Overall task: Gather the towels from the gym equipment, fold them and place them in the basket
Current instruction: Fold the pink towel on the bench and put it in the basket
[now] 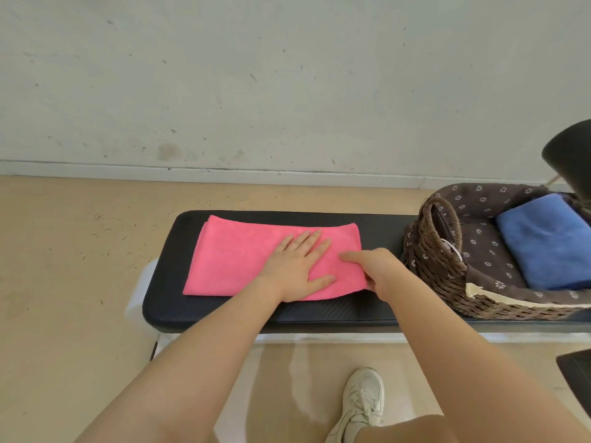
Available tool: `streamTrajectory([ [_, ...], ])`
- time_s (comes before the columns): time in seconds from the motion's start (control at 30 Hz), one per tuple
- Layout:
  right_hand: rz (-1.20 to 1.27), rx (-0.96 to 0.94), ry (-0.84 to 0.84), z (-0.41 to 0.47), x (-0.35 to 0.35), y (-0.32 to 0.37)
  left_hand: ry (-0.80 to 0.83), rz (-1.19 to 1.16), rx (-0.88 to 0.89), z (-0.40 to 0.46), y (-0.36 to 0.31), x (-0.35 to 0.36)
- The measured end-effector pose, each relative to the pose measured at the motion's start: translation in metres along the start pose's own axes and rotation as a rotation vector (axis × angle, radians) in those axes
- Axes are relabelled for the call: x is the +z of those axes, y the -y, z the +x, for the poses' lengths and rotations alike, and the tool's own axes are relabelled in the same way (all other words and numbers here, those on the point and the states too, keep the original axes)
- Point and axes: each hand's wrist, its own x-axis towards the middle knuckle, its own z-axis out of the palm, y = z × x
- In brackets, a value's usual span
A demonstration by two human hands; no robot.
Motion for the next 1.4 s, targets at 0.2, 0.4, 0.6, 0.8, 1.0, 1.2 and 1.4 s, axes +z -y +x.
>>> streamTrajectory([
  [0.2,-0.161,-0.264,0.113,-0.008,0.022,0.015,0.025,-0.083,0.011,-0.005,0.008,-0.010],
  [0.4,-0.733,-0.559,-0.061,-0.015,0.077,0.021,-0.153,-0.103,-0.143,-0.050,0.055,-0.020],
  [0.6,-0.854,-0.536,-0.016,-0.011,0.118,0.006,-0.200,-0.155,-0.579,-0.084,0.094,-0.016],
  [0.8,-1.123,-0.636,-0.023,-0.011,0.126,0.004,-0.239,-0.291,-0.869,-0.091,0.095,-0.015],
  [1.0,-1.380,-0.827,-0.297,-0.009,0.123,-0.019,-0.142,-0.512,-0.961,-0.083,0.106,-0.020],
  [1.2,-1.465,-0.718,-0.053,0.005,0.118,-0.025,-0.296,-0.852,-0.843,-0.082,0.101,-0.022],
  [1.4,-1.350,-0.509,0.171,0.010,0.118,-0.002,-0.484,-1.087,-0.653,-0.071,0.071,-0.039],
])
